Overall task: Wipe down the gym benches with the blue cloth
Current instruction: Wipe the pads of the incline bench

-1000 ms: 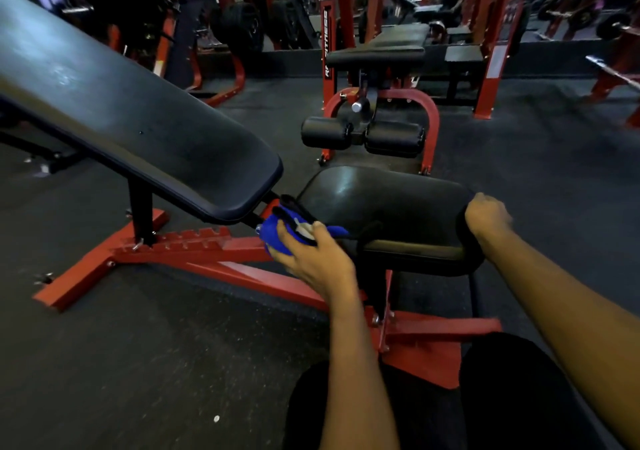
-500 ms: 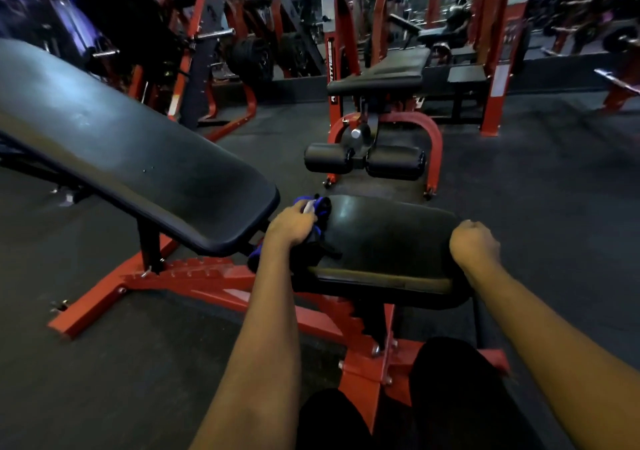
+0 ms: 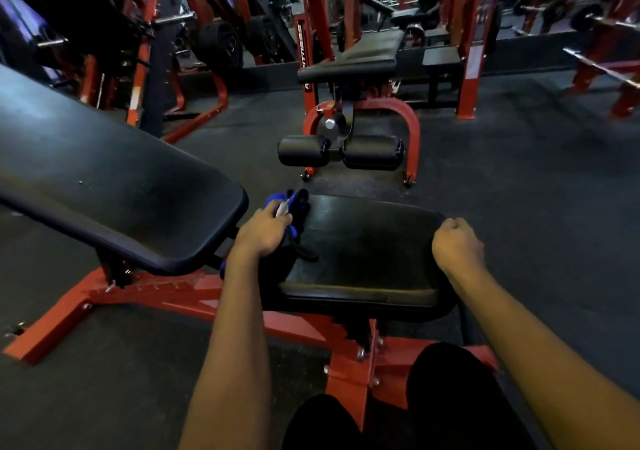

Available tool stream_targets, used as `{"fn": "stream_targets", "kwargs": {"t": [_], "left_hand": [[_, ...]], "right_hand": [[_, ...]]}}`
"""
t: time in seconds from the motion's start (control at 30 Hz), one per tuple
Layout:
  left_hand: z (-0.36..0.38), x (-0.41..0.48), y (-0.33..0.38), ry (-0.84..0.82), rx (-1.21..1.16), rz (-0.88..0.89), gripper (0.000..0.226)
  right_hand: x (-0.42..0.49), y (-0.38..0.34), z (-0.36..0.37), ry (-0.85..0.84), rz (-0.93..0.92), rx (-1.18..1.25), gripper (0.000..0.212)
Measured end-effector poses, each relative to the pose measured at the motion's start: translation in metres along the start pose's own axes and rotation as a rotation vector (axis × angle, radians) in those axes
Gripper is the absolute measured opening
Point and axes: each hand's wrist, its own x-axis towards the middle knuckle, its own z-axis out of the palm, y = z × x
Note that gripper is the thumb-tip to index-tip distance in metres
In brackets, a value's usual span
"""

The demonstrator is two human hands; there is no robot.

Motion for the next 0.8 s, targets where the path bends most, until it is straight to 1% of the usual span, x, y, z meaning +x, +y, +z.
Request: {"fn": "stream_targets", "kwargs": {"t": [0.07, 0.2, 0.27, 0.33, 0.4, 0.47, 0.53, 0.67, 0.73, 0.8], "left_hand": [[0.005, -0.007, -0.006, 0.025, 0.066, -0.012, 0.042], [0.002, 0.034, 0.005, -0.074, -0.06, -0.051, 0.044], [0.001, 0.053, 0.011, -0.098, -0.095, -0.071, 0.044], [-0.001, 0.044, 0.018, -0.068, -0.068, -0.066, 0.043], [0.0, 0.019, 0.017, -0.012, 0.008, -0.016, 0.044], [0.006, -0.005, 0.008, 0.044, 0.11, -0.015, 0.046], [0.009, -0.01, 0.005, 0.067, 0.151, -0.026, 0.048], [0.003, 0.036, 0.024, -0.077, -0.008, -0.033, 0.047], [0.001, 0.056, 0.04, -0.13, 0.003, -0.025, 0.045], [0.005, 0.067, 0.057, -0.18, 0.072, 0.015, 0.046]], "right_hand": [[0.0, 0.0, 0.001, -0.007, 0.012, 0.003, 0.043], [-0.003, 0.001, 0.0, -0.002, 0.007, -0.007, 0.045], [-0.006, 0.0, 0.0, 0.002, 0.008, 0.004, 0.046], [-0.006, 0.001, 0.0, 0.001, 0.016, 0.025, 0.046], [-0.006, 0.0, 0.0, -0.014, 0.012, 0.036, 0.046], [-0.006, 0.001, -0.002, -0.015, 0.012, 0.043, 0.045], [-0.005, 0.003, -0.003, -0.002, -0.003, 0.051, 0.044], [-0.002, 0.001, 0.0, 0.013, -0.006, 0.048, 0.042], [-0.003, -0.001, 0.0, 0.014, 0.002, 0.036, 0.042], [-0.002, -0.001, -0.001, 0.009, 0.004, 0.035, 0.042]]}}
